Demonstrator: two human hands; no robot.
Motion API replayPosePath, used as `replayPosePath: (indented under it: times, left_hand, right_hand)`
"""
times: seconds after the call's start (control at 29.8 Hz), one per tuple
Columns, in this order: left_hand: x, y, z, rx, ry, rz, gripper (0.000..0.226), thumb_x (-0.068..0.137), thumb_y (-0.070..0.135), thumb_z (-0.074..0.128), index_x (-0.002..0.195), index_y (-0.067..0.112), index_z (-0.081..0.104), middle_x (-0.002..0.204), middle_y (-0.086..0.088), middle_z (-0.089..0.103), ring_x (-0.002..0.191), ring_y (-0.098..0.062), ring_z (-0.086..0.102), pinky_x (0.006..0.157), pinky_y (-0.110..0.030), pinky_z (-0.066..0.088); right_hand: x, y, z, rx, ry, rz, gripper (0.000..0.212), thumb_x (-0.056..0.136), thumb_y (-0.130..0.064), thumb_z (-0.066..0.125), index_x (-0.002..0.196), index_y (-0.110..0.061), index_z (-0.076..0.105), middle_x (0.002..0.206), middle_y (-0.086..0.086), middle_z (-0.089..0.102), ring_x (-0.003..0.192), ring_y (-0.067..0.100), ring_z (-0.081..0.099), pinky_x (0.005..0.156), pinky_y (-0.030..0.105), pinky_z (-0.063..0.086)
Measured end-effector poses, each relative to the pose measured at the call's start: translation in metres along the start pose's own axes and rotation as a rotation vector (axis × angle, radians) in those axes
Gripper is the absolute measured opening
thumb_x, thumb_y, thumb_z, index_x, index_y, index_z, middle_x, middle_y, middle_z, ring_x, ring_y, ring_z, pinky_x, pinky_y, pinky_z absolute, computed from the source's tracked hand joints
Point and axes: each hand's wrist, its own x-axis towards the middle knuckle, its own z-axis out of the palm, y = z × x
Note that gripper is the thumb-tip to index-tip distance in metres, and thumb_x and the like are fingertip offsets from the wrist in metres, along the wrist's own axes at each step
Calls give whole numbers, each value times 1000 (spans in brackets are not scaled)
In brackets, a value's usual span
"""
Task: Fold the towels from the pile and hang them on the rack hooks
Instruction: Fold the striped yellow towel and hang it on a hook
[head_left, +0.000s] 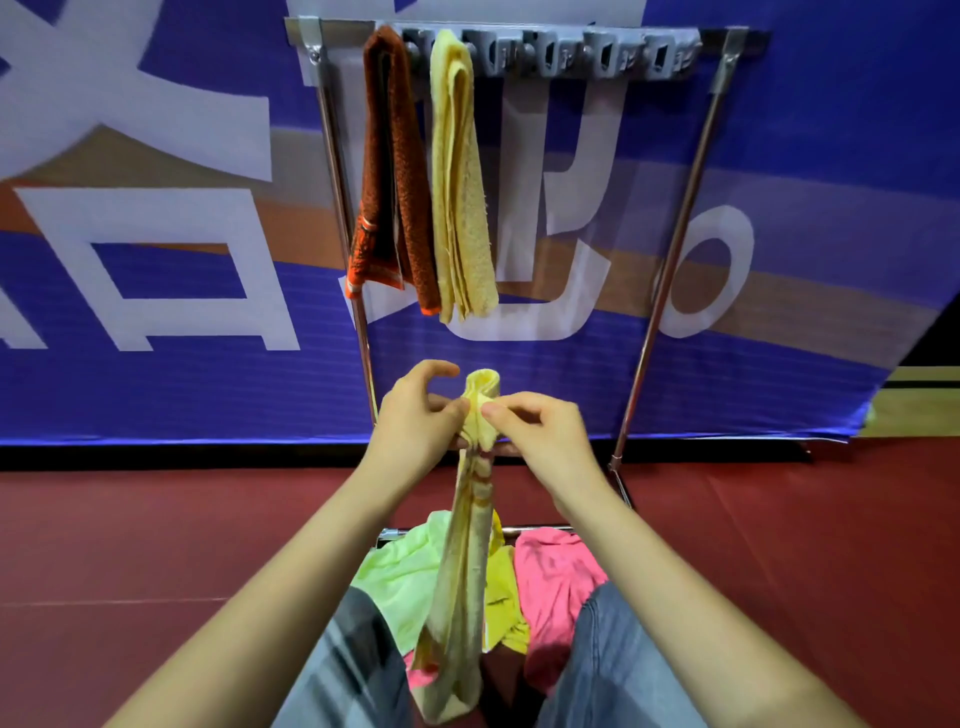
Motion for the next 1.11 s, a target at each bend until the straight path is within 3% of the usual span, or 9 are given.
replayPosePath:
  times: [0.1, 0.2, 0.34, 0.47, 0.6, 0.71, 0.84, 1.01, 1.11]
  left_hand:
    - [-1, -3, -3, -69, -16, -52, 31, 88, 11, 55, 118, 9, 50, 44, 5, 58, 43, 0, 59, 60, -26, 57]
    - [-6, -4, -5, -24, -31, -18, 36, 86, 23, 58, 119, 11, 49, 49, 7, 57, 44, 6, 56, 58, -15, 50]
    - [-11, -11, -13, -8, -105, -25, 46, 81, 13, 65, 123, 11, 45, 63, 0, 65, 57, -6, 61, 64, -22, 51]
    - [-14, -16, -25, -145, -196, -52, 36, 88, -5, 48, 122, 4, 44, 51, 4, 60, 47, 3, 54, 52, -9, 48]
    - [-19, -14, -33, -130, -299, 25, 32, 90, -6, 41, 120, 3, 43, 65, -8, 49, 50, 3, 51, 55, -7, 44]
    - [-20, -14, -35, -117, -330, 74, 29, 91, -4, 40, 117, 7, 44, 67, -8, 47, 52, 2, 49, 57, -8, 43]
    - [-17, -15, -42, -40, -319, 26, 23, 91, 11, 47, 111, 21, 47, 68, -7, 47, 59, -4, 46, 60, -14, 41]
    - [-13, -6, -36, 274, -456, 23, 29, 84, 36, 57, 109, 22, 56, 95, 3, 62, 90, -11, 59, 76, -17, 45]
    - [-11, -3, -34, 326, -435, 93, 27, 80, 38, 63, 93, 14, 65, 92, -6, 68, 88, -18, 62, 79, -30, 49]
  right_hand:
    - [-5, -3, 5, 112, -59, 86, 28, 92, -19, 47, 92, 1, 68, 72, 7, 65, 69, 17, 64, 69, 28, 57]
    - [-8, -3, 7, 231, -146, 212, 53, 98, -34, 22, 104, -1, 63, 74, 6, 63, 70, 10, 61, 68, 18, 54]
    - [-14, 4, 3, 220, -286, 210, 62, 97, -38, 7, 106, -9, 60, 87, 1, 63, 84, 7, 58, 79, 19, 51]
    - [-16, 14, -7, 112, -185, 72, 26, 94, -23, 43, 117, -16, 50, 102, 2, 55, 92, 3, 53, 81, 13, 45]
    - [-7, 28, -18, -67, -219, 104, 43, 88, -12, 54, 129, -18, 43, 120, -5, 49, 106, -3, 48, 98, 17, 39]
    - [-3, 30, -20, -150, -323, 102, 15, 88, -7, 54, 92, -20, 61, 91, -6, 63, 72, -16, 55, 77, 11, 45]
    - [-6, 28, -15, -115, -282, 62, 24, 85, -3, 57, 68, -20, 61, 53, -15, 60, 51, -11, 48, 55, 8, 37]
    - [-14, 26, 3, -88, -346, 4, 21, 85, -5, 58, 84, 16, 60, 70, 9, 48, 63, 6, 39, 53, 21, 29]
    - [-16, 24, 8, -70, -381, -10, 12, 83, 0, 59, 81, 12, 63, 63, 2, 46, 53, -7, 38, 51, 15, 29]
